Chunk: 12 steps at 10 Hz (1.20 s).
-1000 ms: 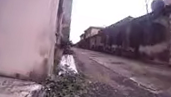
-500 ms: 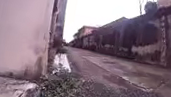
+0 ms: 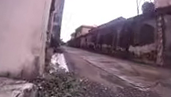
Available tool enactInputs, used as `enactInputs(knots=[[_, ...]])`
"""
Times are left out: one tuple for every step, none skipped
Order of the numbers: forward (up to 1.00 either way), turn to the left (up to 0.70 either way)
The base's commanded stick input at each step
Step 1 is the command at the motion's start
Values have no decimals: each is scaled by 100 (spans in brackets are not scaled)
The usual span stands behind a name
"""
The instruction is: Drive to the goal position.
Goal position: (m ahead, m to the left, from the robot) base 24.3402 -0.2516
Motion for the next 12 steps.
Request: enactInputs(knots=[[70,0],[70,0],[70,0],[70,-14],[70,-29],[70,-30],[70,-30],[70,-30],[70,-30],[70,-30],[70,-30],[70,-30]])
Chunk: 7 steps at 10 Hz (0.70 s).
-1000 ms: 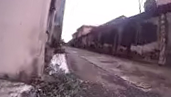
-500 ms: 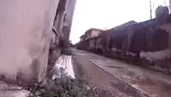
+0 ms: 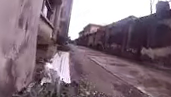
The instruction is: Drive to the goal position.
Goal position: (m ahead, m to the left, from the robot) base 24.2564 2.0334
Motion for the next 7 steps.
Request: enactInputs(knots=[[70,-30],[70,-30],[70,-30],[3,0],[-70,0],[-70,0],[-70,0]])
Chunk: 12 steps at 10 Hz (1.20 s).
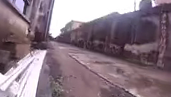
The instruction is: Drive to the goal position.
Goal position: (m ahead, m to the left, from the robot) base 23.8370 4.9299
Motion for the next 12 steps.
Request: enactInputs(knots=[[-70,0],[-30,0],[0,0],[0,0],[-27,0],[-70,0],[-66,0],[0,0],[0,0],[0,0],[0,0],[0,0]])
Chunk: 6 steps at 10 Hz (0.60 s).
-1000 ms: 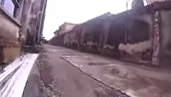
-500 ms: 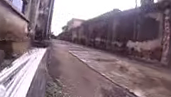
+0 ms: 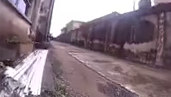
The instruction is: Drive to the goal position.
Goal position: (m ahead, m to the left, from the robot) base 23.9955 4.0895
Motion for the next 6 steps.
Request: enactInputs(knots=[[0,0],[0,0],[0,0],[0,0],[0,-28],[0,-67]])
